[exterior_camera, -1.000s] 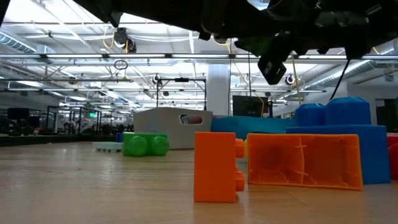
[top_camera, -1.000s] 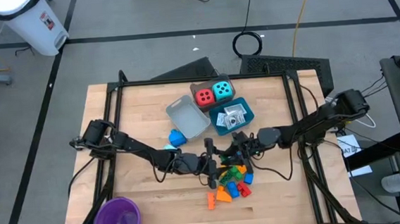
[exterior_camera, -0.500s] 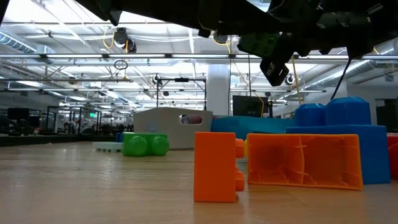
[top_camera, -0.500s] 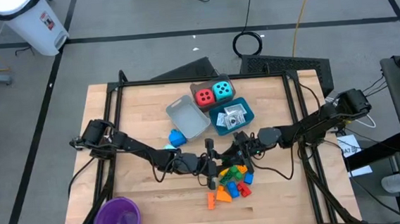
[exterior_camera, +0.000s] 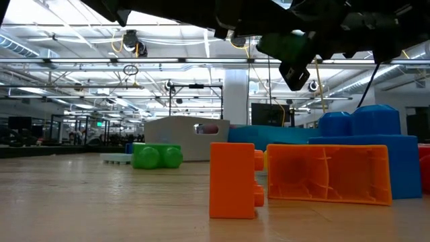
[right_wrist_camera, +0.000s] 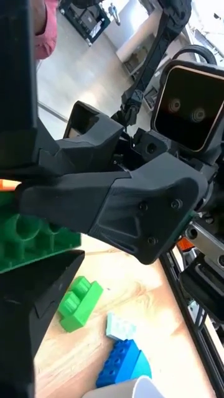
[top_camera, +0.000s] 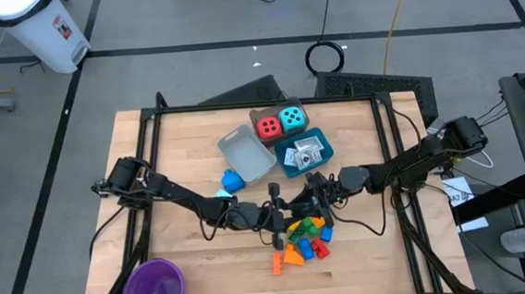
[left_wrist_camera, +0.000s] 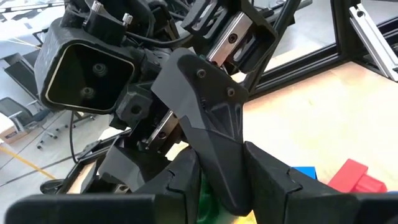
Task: Pick & Place Toys
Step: Put the green game piece into the gray bin
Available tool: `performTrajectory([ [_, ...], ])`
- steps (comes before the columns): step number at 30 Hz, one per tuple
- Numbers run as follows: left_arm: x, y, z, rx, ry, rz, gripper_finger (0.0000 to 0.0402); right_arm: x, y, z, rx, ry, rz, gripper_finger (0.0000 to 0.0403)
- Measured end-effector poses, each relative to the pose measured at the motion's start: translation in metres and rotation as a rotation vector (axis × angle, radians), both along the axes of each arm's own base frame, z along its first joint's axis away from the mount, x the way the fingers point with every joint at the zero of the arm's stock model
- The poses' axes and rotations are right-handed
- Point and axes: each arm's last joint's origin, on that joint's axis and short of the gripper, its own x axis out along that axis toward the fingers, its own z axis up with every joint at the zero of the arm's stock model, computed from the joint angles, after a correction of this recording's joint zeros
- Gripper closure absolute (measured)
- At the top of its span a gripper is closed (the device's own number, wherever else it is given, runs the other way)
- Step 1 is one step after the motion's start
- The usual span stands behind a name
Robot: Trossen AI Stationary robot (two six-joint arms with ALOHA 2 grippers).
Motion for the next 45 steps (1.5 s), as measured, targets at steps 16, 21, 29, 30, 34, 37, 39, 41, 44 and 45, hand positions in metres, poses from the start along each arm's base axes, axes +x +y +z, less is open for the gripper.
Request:
performTrajectory([
  [16, -0.001, -0.002, -0.005, -0.063, 0.036, -0.007, 0.0294, 0.0, 0.0, -0.004, -0.093, 0.027, 0.006, 0.0177],
  [21, -0.002, 0.0, -0.012, -0.053, 0.078, 0.005, 0.0267, -0.003, -0.001, -0.017, -0.298, 0.123, 0.017, 0.0177],
  [29, -0.001, 0.001, -0.008, -0.064, 0.056, 0.053, 0.0235, -0.013, -0.011, -0.043, -0.52, 0.396, -0.152, 0.0177],
  [30, -0.001, 0.001, -0.007, -0.067, 0.051, 0.055, 0.0231, -0.015, -0.012, -0.046, -0.548, 0.434, -0.169, 0.0177],
  [34, -0.001, 0.001, -0.008, -0.068, 0.052, 0.055, 0.0223, -0.022, -0.016, -0.054, -0.64, 0.547, -0.22, 0.0177],
  [37, -0.001, 0.002, -0.007, -0.07, 0.05, 0.056, 0.0225, -0.025, -0.019, -0.057, -0.682, 0.583, -0.251, 0.0177],
  [39, -0.001, 0.002, -0.007, -0.07, 0.05, 0.056, 0.023, -0.025, -0.02, -0.056, -0.717, 0.587, -0.282, 0.0177],
  [41, -0.001, 0.002, -0.007, -0.07, 0.05, 0.056, 0.0236, -0.025, -0.021, -0.056, -0.738, 0.59, -0.319, 0.0177],
  [44, -0.001, 0.002, -0.007, -0.073, 0.049, 0.055, 0.0244, -0.025, -0.023, -0.056, -0.748, 0.596, -0.34, 0.0177],
  [45, -0.001, 0.002, -0.007, -0.073, 0.049, 0.055, 0.0247, -0.026, -0.023, -0.057, -0.746, 0.599, -0.339, 0.0177],
])
